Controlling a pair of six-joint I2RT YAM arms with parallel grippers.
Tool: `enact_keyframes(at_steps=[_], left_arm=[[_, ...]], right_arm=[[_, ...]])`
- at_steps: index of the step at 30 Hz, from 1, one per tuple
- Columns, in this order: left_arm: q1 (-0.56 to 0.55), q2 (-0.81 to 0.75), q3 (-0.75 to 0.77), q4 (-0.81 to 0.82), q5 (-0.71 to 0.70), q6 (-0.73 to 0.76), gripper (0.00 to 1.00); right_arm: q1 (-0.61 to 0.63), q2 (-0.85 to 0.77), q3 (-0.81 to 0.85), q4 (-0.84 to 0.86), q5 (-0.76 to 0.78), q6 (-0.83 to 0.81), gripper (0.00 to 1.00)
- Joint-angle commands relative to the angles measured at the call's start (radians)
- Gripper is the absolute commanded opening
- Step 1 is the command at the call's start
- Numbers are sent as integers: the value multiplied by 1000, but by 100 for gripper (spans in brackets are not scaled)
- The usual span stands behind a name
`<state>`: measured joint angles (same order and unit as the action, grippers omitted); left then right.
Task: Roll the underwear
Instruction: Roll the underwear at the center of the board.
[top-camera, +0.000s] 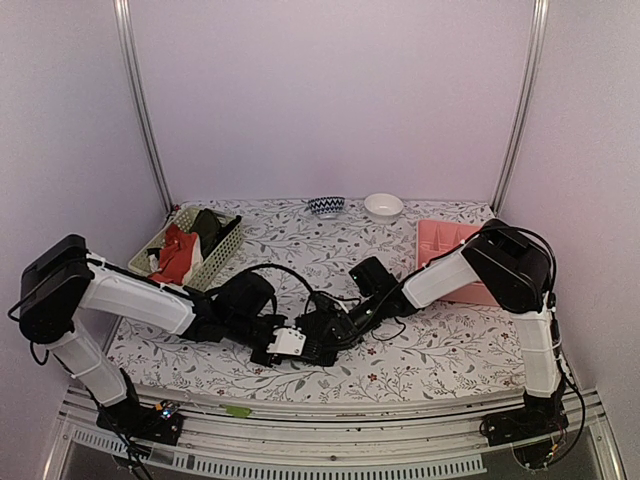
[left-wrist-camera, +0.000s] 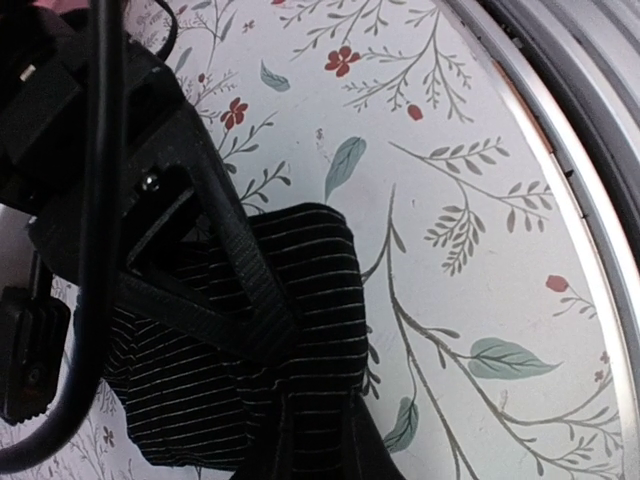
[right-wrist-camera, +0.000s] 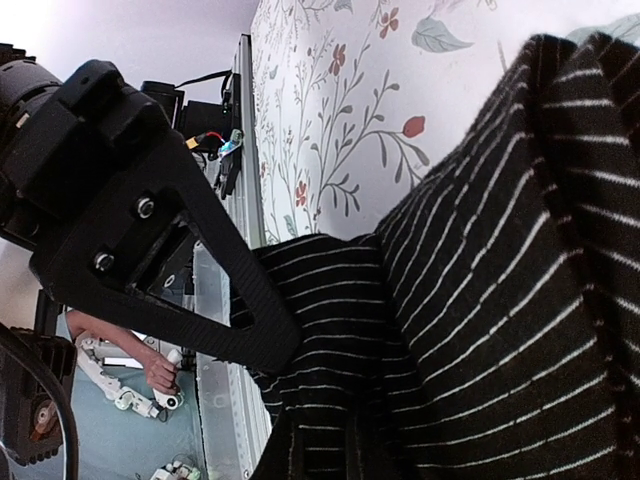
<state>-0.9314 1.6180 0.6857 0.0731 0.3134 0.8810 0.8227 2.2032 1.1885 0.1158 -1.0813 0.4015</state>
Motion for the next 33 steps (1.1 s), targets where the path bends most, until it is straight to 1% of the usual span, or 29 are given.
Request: enact_keyframes(at_steps=[1, 2, 4, 6, 10, 14, 18, 20, 22, 25, 27, 30, 33], left_arm=[[2, 9, 39, -156, 4, 8, 7], [7, 12, 49, -191, 17, 9, 4], [20, 13, 67, -238, 49, 2, 0], [33, 20, 93, -291, 90, -5, 0], [70, 56, 168, -414, 189, -17, 0], [121, 131, 277, -559, 298, -13, 0], [184, 266, 447, -737, 407, -9, 0], [211, 332, 528, -824, 451, -6, 0], [232, 451, 611, -931, 483, 1, 0], [262, 565, 716, -1051, 541, 22, 0], [271, 624, 774, -1116, 554, 42, 0], [280, 683, 834, -1175, 563, 62, 0], [284, 718, 872, -1203, 564, 66, 0]], right_arm=[[-19, -6, -5, -58, 95, -8, 12], [-23, -19, -6, -59, 105, -12, 16], [-38, -43, -14, -49, 124, -13, 29], [-50, -77, -26, -34, 156, -12, 35], [-62, -167, -56, -41, 257, -56, 41], [-62, -307, -159, -30, 386, -122, 47], [-49, -463, -305, -24, 539, -190, 56], [-23, -523, -369, -28, 601, -225, 58], [22, -566, -405, -26, 660, -272, 62], [97, -572, -416, -21, 738, -329, 65], [137, -550, -390, -20, 783, -359, 66], [178, -512, -327, -13, 835, -432, 66], [200, -470, -264, -19, 853, -501, 67]])
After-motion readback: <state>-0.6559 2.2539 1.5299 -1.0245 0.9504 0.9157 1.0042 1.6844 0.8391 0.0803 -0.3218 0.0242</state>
